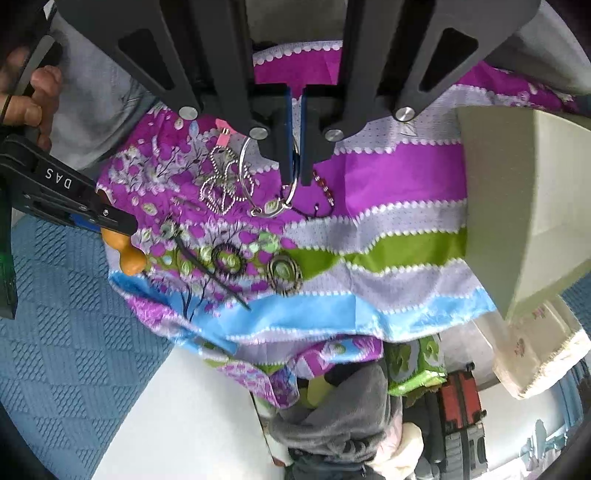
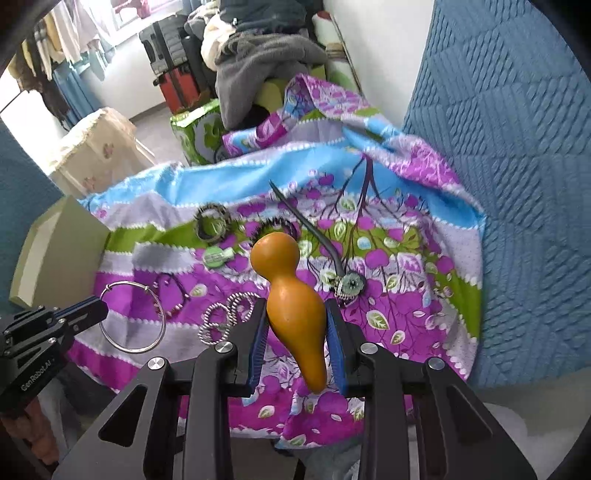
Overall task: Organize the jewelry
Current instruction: 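Lift both held items and carry them over the open box, then open both tools to drop the hoop and pendant into the box, then move both open tools back toward the jewelry on the cloth, then grasp the red beaded bracelet with the left tool while the right tool grasps the silver bead chain, then lift the bracelet and chain and carry both over the box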
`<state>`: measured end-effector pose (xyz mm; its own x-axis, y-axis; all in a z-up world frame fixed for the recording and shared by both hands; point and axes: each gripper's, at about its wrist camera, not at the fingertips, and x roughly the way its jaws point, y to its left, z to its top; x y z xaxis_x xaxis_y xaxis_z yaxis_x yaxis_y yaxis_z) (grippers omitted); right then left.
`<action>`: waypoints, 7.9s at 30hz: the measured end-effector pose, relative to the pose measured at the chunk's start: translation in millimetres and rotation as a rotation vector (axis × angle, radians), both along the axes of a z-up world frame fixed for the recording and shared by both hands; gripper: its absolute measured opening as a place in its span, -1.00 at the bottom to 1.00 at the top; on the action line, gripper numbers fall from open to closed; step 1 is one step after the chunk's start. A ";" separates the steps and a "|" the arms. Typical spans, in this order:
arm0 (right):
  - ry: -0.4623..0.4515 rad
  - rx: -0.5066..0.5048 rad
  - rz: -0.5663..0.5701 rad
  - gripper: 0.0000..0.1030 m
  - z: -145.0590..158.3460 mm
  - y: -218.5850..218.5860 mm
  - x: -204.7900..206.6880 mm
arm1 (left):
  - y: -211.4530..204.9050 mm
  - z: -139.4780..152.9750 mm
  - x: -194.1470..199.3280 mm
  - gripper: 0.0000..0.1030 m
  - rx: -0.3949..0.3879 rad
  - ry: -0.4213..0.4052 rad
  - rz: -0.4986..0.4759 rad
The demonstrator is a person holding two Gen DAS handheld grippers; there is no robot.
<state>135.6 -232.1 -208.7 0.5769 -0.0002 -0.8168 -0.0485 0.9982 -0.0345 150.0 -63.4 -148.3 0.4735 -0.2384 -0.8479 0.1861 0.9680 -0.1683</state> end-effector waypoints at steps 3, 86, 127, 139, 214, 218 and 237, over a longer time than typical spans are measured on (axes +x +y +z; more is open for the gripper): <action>-0.036 0.000 0.008 -0.47 22.5 9.0 -4.6 | 11.5 23.7 -2.1 -0.98 -0.014 -0.037 0.025; -0.179 0.046 0.494 -0.30 125.3 277.7 16.6 | 250.0 156.1 -25.0 -0.22 -0.030 -0.281 0.494; -0.265 0.087 0.126 -0.30 100.6 42.2 -71.8 | 30.6 87.6 -28.3 -0.22 -0.124 -0.160 0.085; -0.078 0.087 0.145 -0.35 -5.2 40.5 -42.1 | 13.2 -5.2 -4.2 -0.42 -0.130 0.015 0.034; -0.165 0.083 0.150 -0.97 50.8 80.6 -25.0 | 56.3 51.4 0.5 -0.88 -0.127 -0.065 0.064; -0.190 0.081 0.180 -0.97 73.1 96.4 -25.9 | 71.2 73.3 -1.2 -0.88 -0.125 -0.090 0.086; -0.272 0.106 0.405 -0.97 158.7 226.5 -18.6 | 184.3 163.7 -25.2 -0.87 -0.090 -0.234 0.251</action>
